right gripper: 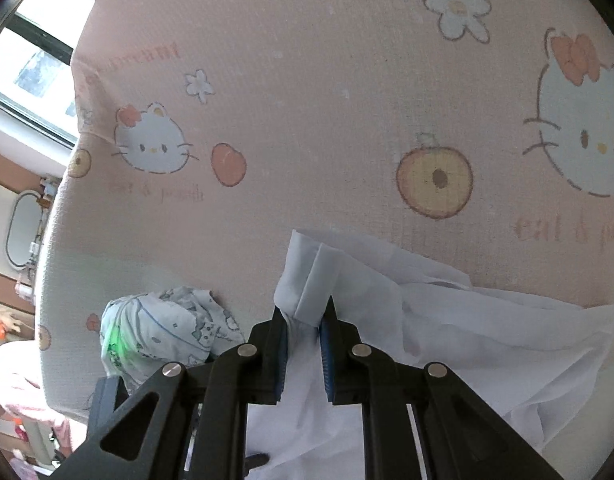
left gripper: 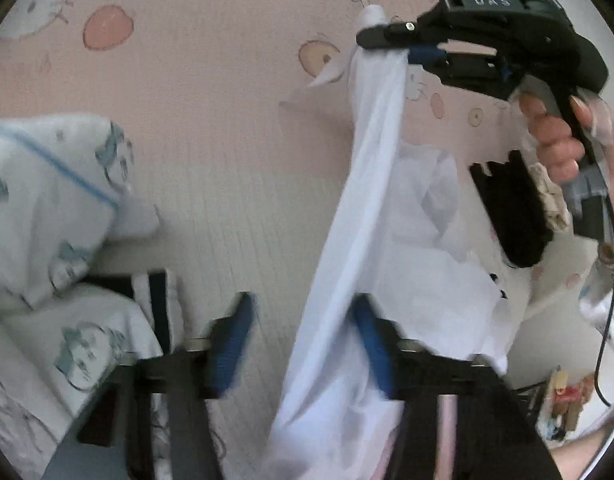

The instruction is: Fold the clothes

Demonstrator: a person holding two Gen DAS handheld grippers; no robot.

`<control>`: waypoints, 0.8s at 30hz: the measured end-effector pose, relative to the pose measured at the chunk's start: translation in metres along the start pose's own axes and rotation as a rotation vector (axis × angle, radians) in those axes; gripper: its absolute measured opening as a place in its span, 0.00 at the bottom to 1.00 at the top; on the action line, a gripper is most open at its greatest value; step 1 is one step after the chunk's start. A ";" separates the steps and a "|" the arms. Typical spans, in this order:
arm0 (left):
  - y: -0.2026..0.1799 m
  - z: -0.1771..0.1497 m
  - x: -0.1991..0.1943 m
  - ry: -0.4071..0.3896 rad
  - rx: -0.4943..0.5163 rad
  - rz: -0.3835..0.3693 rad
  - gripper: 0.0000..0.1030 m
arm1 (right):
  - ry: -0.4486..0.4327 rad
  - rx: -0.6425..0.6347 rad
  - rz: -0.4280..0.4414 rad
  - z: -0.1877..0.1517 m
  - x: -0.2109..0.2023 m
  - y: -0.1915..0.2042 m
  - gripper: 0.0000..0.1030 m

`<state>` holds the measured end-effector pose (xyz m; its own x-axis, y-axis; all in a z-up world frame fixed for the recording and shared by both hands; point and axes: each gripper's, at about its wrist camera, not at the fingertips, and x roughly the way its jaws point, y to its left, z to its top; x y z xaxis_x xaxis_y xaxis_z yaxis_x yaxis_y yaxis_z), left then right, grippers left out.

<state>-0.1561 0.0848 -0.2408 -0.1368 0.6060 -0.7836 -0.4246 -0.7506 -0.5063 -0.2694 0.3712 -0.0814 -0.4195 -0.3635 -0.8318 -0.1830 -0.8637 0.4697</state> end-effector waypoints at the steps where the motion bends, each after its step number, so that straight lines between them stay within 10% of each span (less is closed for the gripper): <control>1: 0.002 -0.001 0.000 -0.009 -0.019 -0.025 0.11 | -0.001 -0.002 0.003 -0.001 0.001 0.001 0.12; 24: 0.038 -0.011 -0.030 -0.069 -0.240 0.158 0.03 | 0.004 -0.128 0.006 0.060 0.076 0.083 0.12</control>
<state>-0.1585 0.0354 -0.2409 -0.2485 0.4872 -0.8372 -0.1708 -0.8728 -0.4572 -0.3698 0.2934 -0.0877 -0.4170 -0.3700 -0.8302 -0.0651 -0.8989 0.4333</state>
